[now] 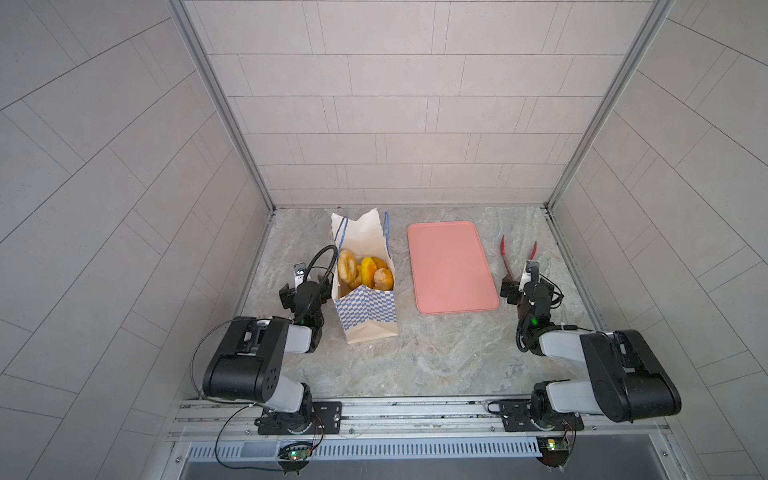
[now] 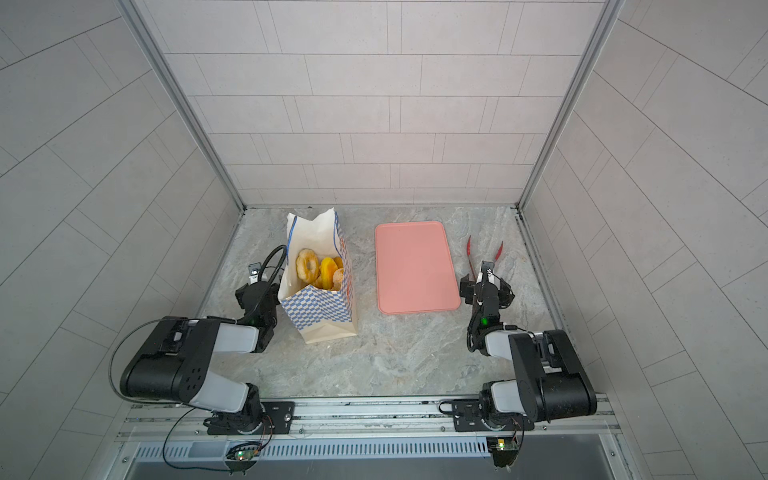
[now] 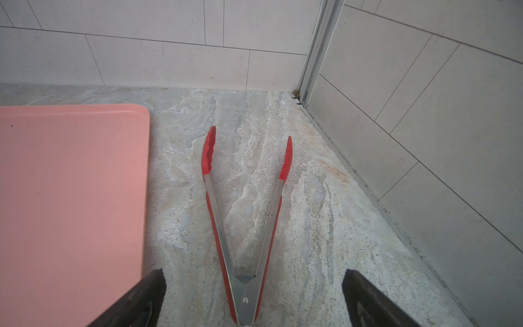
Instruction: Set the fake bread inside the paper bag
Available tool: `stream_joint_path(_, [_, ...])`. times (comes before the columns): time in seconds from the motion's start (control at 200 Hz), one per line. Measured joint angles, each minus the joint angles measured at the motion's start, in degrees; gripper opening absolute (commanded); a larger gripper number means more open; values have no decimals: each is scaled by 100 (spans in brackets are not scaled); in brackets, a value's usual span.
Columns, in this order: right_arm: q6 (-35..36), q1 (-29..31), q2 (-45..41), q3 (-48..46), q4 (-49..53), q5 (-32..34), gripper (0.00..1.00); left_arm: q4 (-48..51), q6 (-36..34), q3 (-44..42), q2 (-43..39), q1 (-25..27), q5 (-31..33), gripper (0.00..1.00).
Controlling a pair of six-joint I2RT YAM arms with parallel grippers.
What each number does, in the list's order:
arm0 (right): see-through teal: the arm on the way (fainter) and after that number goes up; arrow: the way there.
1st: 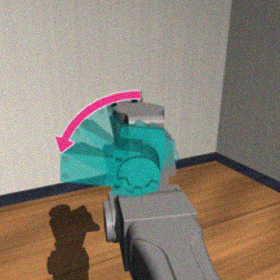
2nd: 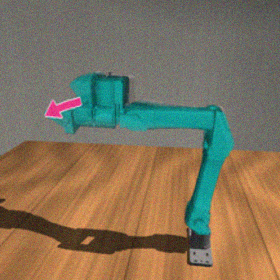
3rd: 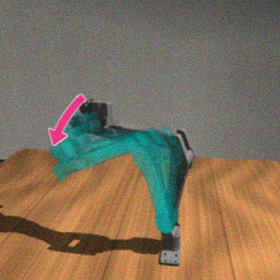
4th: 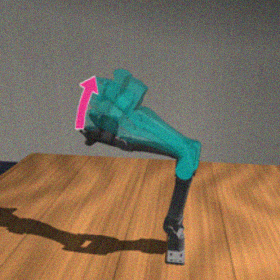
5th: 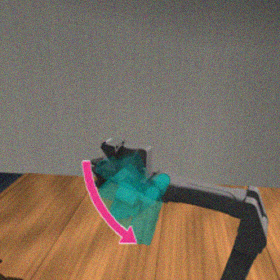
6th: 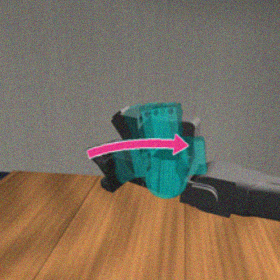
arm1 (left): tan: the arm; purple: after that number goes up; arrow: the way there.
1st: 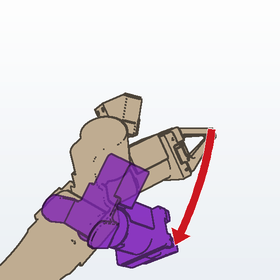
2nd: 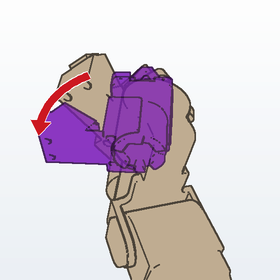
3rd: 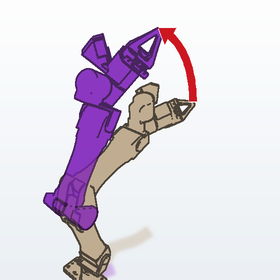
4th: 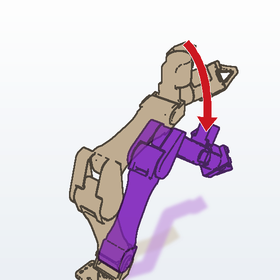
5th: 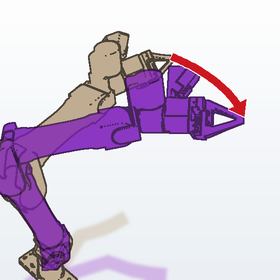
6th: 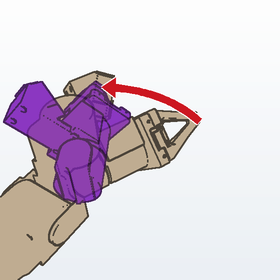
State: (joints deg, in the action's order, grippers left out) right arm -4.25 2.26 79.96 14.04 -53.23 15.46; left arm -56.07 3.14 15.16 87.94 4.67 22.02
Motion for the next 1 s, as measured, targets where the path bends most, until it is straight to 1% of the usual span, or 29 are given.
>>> stream_joint_path(0.085, [24, 0, 389, -142, -726, -11, 99, -365, -72, -15, 245, 2, -22, 100])
stream_joint_path(0.17, [46, 17, 1036, -350, -1572, -11, 99, -575, -118, -15, 339, 2, -11, 100])
stream_joint_path(0.245, [109, 94, 1331, -413, -1729, -2, 99, -649, -125, -7, 341, 2, 55, 100])
stream_joint_path(0.385, [153, 199, 1320, -302, -1943, 114, 99, -664, -122, 33, 341, 2, 140, 100])
stream_joint_path(0.52, [155, 201, 1263, -72, -1834, 273, 99, -286, -120, 334, 343, 2, 155, 100])
stream_joint_path(0.64, [170, 225, 1211, 286, -1307, 328, 99, -63, -105, 671, 350, 2, 197, 100])
stream_joint_path(0.756, [184, 236, 1189, 551, -925, 367, 99, 57, -103, 702, 352, 2, 223, 100])
stream_joint_path(0.996, [195, 247, 1185, 566, -603, 417, 99, 243, -57, 702, 367, 2, 243, 100])
